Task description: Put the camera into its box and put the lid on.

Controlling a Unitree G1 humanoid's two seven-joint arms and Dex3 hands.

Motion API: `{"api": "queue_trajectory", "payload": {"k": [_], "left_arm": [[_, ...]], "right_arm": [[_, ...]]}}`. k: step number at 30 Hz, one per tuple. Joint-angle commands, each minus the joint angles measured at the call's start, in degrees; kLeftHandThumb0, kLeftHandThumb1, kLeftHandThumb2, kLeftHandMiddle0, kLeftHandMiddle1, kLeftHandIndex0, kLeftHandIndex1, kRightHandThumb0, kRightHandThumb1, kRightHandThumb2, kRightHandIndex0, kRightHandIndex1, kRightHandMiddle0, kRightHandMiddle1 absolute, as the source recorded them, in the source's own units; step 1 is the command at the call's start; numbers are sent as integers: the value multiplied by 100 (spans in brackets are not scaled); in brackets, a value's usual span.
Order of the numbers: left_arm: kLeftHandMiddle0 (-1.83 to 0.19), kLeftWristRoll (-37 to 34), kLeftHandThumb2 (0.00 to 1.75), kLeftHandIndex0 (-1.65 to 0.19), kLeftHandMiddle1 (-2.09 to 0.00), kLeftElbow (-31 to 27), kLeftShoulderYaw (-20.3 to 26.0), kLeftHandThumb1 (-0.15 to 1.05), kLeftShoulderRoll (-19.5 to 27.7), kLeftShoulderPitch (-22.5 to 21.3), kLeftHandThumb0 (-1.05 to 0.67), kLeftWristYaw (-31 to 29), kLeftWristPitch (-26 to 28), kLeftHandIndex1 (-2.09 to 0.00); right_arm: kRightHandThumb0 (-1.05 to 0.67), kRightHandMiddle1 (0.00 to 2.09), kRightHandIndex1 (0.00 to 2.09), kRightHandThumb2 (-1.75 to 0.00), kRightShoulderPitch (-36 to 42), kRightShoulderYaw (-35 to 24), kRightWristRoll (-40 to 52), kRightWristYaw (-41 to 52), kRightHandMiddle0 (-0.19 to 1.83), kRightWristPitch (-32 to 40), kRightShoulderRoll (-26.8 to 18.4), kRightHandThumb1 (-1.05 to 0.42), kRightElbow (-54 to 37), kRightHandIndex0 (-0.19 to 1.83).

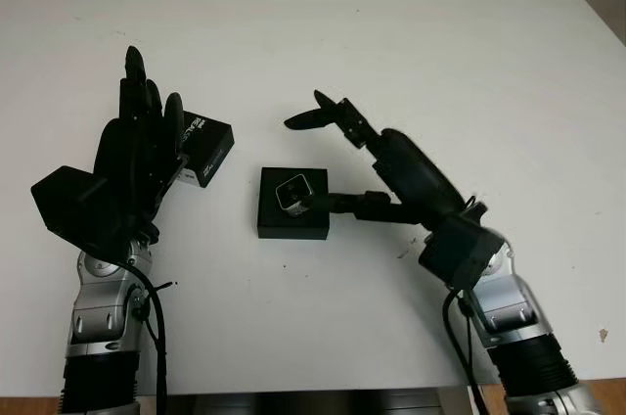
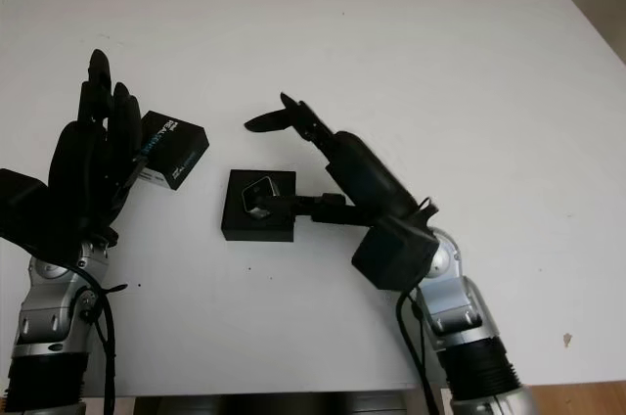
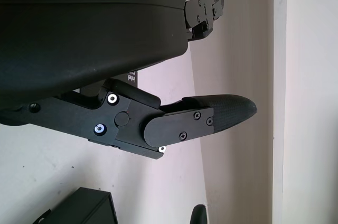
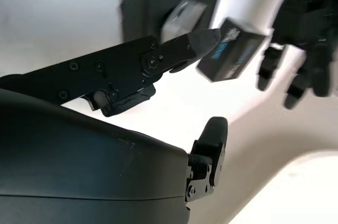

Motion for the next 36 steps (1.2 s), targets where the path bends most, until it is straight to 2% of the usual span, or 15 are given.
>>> {"api": "queue_trajectory", "payload": {"k": [1, 4, 8, 13, 18, 22, 26, 31, 36], "left_arm": [[19, -12, 59, 19, 0, -82, 7, 105, 8, 24, -65, 21, -4, 0], [19, -1, 58, 19, 0, -77, -7, 105, -10, 25, -66, 40, -34, 0], [19, 20, 58, 19, 0, -46, -27, 105, -32, 6, -65, 62, -83, 0], [19, 115, 58, 19, 0, 24, -76, 105, -62, -32, -65, 125, -197, 0], [19, 131, 59, 19, 0, 96, -106, 105, -128, -62, -63, 180, -296, 0], [19, 139, 59, 19, 0, 94, -129, 105, -140, -69, -63, 207, -300, 0], [19, 126, 58, 19, 0, 131, -126, 105, -162, -87, -63, 218, -322, 0], [19, 87, 57, 19, 0, 161, -119, 105, -213, -112, -64, 227, -344, 0], [19, 103, 57, 19, 0, 212, -115, 105, -206, -128, -64, 204, -398, 0]], "right_arm": [[-63, 79, 11, -5, -317, -55, -232, 44, 16, 70, -262, -94, -214, 24], [-66, 71, 13, -4, -711, -40, -555, 219, 25, 242, -584, -89, -353, 31], [-67, 67, 14, -4, -1176, 79, -924, 735, 25, 527, -999, -87, -662, 34], [-68, 65, 14, -4, -1475, 271, -1222, 1353, 26, 806, -1269, -85, -1064, 35], [-68, 64, 13, -6, -1573, 482, -1406, 1724, 25, 847, -1359, -86, -1216, 33], [-74, 63, 14, -7, -1612, 638, -1654, 1750, 29, 592, -1430, -91, -1251, 37], [-77, 65, 15, -5, -1541, 713, -1804, 1671, 31, 453, -1383, -90, -1285, 39], [-81, 75, 15, -6, -1466, 912, -2233, 1522, 28, 363, -1319, -91, -1336, 41], [-81, 97, 18, -6, -1372, 1029, -2479, 1249, 16, 298, -1184, -92, -1230, 40]]}}
